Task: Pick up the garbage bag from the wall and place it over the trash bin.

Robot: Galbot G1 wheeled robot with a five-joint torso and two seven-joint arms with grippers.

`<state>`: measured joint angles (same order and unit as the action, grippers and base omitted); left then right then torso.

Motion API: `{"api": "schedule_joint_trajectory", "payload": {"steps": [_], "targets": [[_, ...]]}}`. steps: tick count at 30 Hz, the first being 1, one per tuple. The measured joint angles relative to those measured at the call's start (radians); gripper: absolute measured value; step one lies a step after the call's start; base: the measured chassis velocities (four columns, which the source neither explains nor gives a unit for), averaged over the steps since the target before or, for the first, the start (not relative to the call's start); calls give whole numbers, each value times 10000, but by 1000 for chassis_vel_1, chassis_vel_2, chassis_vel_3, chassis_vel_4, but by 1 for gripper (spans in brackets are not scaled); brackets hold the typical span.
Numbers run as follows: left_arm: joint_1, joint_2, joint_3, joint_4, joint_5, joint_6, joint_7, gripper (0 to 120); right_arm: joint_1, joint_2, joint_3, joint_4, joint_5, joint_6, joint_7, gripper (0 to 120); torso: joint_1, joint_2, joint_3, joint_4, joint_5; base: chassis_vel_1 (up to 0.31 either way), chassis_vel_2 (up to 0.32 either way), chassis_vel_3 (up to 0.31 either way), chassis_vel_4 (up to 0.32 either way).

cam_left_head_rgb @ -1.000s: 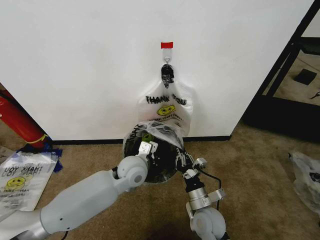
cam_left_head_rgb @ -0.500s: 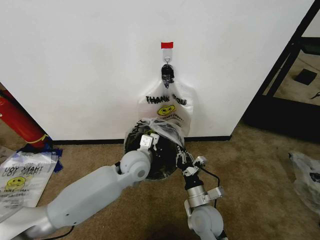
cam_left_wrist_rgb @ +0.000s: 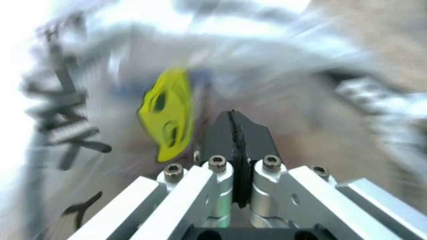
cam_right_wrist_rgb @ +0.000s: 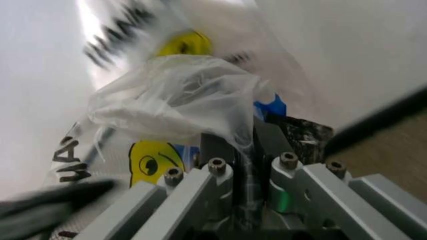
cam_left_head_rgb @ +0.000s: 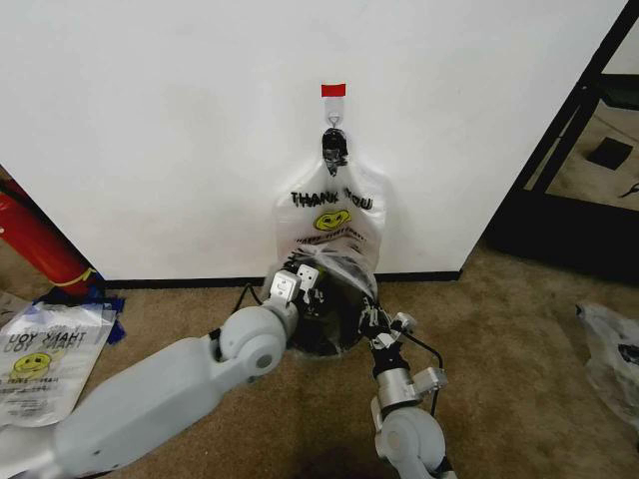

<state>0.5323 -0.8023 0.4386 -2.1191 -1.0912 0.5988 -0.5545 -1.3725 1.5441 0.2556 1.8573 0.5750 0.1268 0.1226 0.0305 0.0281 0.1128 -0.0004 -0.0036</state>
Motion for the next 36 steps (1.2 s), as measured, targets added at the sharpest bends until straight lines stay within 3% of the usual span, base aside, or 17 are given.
{"api": "schedule_joint_trajectory", "payload": {"steps": [2, 7, 10, 12, 16, 18, 23, 36], "targets": [[50, 87, -60, -186, -77, -6, 76, 0, 13, 8, -3, -3, -11, -89, 162, 2, 0, 0, 0, -4, -3, 0, 0, 0, 0], [717, 334, -949, -1778, -205, -644, 282, 0, -109, 140, 115, 495, 618, -866, 1074, 2, -1, 1, -1, -4, -5, 0, 0, 0, 0], [1008, 274, -1260, -1971, 182, -970, 290, 0, -241, 216, 261, 825, 979, -1388, 1526, 2, -1, 0, -1, -4, -3, 0, 0, 0, 0], [1561, 210, -1905, -2109, 772, -1413, 343, 0, -356, 238, 401, 1098, 1368, -1897, 1964, 2, -1, 0, 0, -18, -7, 0, 0, 0, 0], [4003, 123, -4076, -2714, 1631, -1856, 275, 0, -138, -19, 384, 1233, 1985, -3199, 2945, 2, -1, 0, 0, 1, -9, 0, 0, 0, 0], [4369, 105, -4360, -2808, 1692, -1894, 239, 0, -99, -78, 366, 1236, 2099, -3352, 3050, 2, -1, 0, 0, 3, -9, 0, 0, 0, 0], [6572, -142, -6250, -3318, 2051, -2147, 173, 0, 310, -543, 223, 1307, 2807, -4203, 3067, 2, -1, 1, -1, -2, -1, 0, 0, 0, 0], [7642, -620, -6790, -3293, 2997, -2627, 369, 0, 756, -1307, 185, 450, 2468, -3886, 1220, 2, -1, 2, 0, -4, -2, 0, 0, 0, 0]]}}
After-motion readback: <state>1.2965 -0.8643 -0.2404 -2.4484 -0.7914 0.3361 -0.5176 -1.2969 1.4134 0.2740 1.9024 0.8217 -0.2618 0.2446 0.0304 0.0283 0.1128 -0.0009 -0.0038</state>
